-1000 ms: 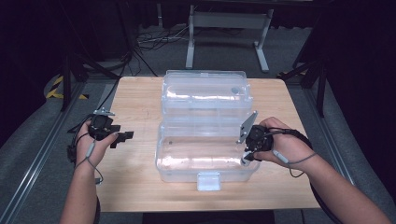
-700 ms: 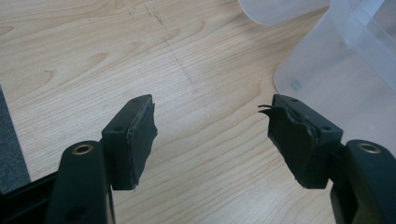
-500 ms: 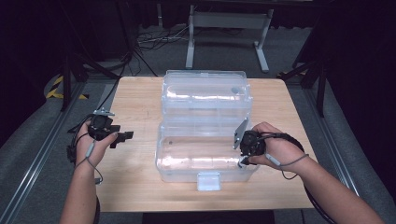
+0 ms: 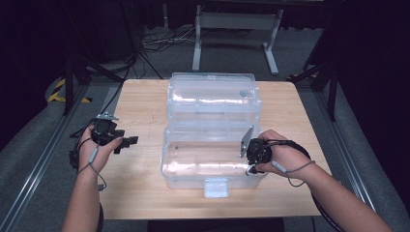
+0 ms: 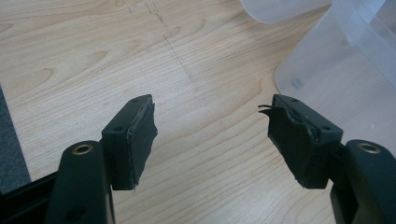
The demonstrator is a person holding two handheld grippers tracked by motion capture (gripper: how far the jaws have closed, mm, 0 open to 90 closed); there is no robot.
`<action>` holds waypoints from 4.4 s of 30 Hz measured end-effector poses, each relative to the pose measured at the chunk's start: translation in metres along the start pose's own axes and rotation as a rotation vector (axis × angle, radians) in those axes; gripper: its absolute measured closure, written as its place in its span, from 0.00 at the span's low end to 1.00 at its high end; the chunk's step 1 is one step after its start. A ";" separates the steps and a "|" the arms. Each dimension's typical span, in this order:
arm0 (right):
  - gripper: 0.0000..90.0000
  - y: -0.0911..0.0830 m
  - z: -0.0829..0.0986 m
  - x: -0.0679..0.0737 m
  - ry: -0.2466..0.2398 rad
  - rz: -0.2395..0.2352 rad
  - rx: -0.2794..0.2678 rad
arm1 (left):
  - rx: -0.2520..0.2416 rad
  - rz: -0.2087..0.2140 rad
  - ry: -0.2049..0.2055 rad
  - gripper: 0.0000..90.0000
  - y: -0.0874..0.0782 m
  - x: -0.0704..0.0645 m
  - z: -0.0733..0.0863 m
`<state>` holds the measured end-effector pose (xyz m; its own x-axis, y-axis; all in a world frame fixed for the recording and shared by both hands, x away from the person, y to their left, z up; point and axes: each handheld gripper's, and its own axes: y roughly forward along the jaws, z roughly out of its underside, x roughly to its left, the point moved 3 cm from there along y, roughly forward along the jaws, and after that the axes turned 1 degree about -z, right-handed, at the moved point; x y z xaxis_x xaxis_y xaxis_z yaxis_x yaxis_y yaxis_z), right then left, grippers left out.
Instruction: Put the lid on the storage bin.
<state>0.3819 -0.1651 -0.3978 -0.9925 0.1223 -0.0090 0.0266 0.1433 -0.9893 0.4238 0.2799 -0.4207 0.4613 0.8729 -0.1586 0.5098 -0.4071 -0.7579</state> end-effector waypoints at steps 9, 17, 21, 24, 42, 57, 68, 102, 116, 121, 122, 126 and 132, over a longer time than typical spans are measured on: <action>0.79 0.012 0.001 -0.001 0.007 -0.022 0.020 | 0.005 0.004 -0.001 0.36 0.002 -0.001 0.000; 0.79 0.017 0.000 -0.002 0.002 -0.028 0.026 | 0.007 0.004 0.000 0.36 0.002 0.000 0.000; 0.79 0.018 0.001 -0.003 0.001 -0.031 0.026 | 0.005 0.006 -0.001 0.36 0.002 0.001 0.001; 0.79 0.018 0.001 -0.003 0.003 -0.032 0.026 | 0.009 0.006 0.000 0.36 0.002 0.001 0.001; 0.66 -0.003 0.002 0.001 0.017 -0.004 -0.040 | 0.003 0.002 0.000 0.36 0.001 0.000 0.000; 0.59 -0.047 0.024 -0.003 0.142 0.045 -0.262 | -0.003 0.051 0.101 0.36 -0.008 -0.034 -0.019; 0.56 -0.080 0.040 -0.023 0.340 0.139 -0.526 | -0.002 0.080 0.175 0.36 -0.013 -0.054 -0.026; 0.49 -0.105 0.052 -0.106 0.654 0.277 -0.668 | -0.001 0.198 0.268 0.37 -0.018 -0.086 -0.024; 0.48 -0.096 0.039 -0.133 0.672 0.258 -0.681 | 0.014 0.276 0.298 0.37 -0.017 -0.098 -0.019; 0.48 -0.093 0.031 -0.137 0.658 0.241 -0.691 | 0.034 0.328 0.342 0.38 -0.015 -0.108 -0.018; 0.48 -0.093 0.029 -0.136 0.657 0.237 -0.694 | 0.043 0.341 0.357 0.38 -0.014 -0.111 -0.017; 0.48 -0.093 0.023 -0.135 0.640 0.224 -0.703 | 0.062 0.362 0.390 0.38 -0.013 -0.117 -0.016; 0.48 -0.095 0.018 -0.133 0.628 0.229 -0.711 | 0.091 0.398 0.441 0.38 -0.011 -0.128 -0.014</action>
<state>0.5089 -0.2123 -0.3056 -0.7150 0.6929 0.0932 0.4814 0.5846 -0.6531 0.3688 0.1686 -0.3834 0.8719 0.4559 -0.1788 0.1803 -0.6382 -0.7485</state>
